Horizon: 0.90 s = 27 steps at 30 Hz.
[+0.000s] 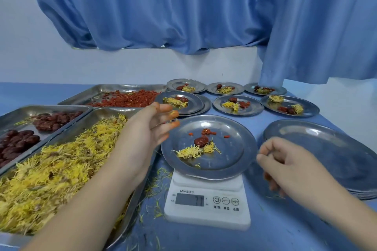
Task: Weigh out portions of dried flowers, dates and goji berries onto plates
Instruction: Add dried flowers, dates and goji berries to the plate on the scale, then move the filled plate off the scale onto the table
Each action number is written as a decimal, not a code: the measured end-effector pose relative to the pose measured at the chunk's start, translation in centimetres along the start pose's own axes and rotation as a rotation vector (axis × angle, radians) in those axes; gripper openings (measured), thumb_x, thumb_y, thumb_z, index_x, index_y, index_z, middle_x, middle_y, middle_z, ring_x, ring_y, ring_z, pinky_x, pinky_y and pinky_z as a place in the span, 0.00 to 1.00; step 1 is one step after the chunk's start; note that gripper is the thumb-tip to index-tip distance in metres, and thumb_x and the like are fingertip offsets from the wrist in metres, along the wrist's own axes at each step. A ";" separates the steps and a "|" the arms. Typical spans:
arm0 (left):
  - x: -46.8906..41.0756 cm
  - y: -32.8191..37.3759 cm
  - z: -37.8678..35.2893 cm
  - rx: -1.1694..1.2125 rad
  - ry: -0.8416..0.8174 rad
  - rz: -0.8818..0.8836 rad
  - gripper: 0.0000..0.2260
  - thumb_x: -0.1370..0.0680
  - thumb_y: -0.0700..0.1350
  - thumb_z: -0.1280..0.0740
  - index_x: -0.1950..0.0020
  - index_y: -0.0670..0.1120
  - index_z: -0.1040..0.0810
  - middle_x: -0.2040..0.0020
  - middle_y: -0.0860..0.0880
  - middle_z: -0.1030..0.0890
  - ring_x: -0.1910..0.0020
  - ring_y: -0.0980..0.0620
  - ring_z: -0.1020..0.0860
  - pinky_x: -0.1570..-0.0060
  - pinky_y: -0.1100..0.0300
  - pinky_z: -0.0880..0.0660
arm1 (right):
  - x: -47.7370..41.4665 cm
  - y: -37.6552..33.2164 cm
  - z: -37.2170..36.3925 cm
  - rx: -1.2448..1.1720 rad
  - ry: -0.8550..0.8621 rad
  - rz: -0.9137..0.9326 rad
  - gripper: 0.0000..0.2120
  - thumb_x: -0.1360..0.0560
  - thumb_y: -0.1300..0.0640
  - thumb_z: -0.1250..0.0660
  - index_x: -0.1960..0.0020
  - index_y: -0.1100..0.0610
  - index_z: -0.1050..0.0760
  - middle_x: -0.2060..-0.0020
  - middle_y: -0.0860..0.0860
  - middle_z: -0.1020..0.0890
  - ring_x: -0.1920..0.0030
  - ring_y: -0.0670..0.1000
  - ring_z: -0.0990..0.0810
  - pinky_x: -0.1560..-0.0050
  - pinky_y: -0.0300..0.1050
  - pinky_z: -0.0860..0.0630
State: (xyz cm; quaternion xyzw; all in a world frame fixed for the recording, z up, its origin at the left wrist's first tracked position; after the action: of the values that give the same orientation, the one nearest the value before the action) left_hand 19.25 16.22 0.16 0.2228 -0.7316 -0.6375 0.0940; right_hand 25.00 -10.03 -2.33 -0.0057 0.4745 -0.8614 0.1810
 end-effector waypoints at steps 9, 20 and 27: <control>0.7 -1.0 1.7 0.019 -0.021 0.066 0.17 0.19 0.57 0.44 0.50 0.49 0.20 0.47 0.48 0.15 0.47 0.47 0.17 0.52 0.50 0.30 | -0.1 2.2 -2.3 -0.316 0.003 -0.157 0.08 0.24 0.58 0.34 0.56 0.61 0.32 0.73 0.53 0.20 0.77 0.57 0.23 0.79 0.42 0.30; 1.2 -0.1 1.4 0.158 -0.101 -0.049 0.18 0.22 0.58 0.40 0.45 0.46 0.20 0.43 0.43 0.19 0.42 0.39 0.19 0.35 0.35 0.32 | -1.0 2.0 -1.7 -0.602 0.088 -0.109 0.07 0.24 0.70 0.38 0.58 0.61 0.31 0.75 0.53 0.22 0.71 0.53 0.18 0.73 0.40 0.24; 1.6 1.8 -1.5 0.268 -0.193 -0.109 0.21 0.24 0.59 0.40 0.42 0.46 0.20 0.37 0.41 0.21 0.39 0.39 0.21 0.41 0.38 0.27 | -1.4 1.6 3.2 -0.829 0.177 -0.080 0.06 0.24 0.70 0.38 0.56 0.61 0.30 0.70 0.56 0.18 0.72 0.50 0.19 0.68 0.43 0.19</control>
State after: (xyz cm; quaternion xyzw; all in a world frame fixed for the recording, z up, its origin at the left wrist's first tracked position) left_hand 18.07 14.31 1.96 0.2102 -0.8026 -0.5568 -0.0420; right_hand 27.34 -12.96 -1.66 -0.0225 0.7938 -0.6013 0.0887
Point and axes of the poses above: each hand's wrist, its own x-axis away from the middle knuckle, its own z-axis out of the back of the hand, y = z × x, the point moved 7 cm from there along -x, towards the middle knuckle
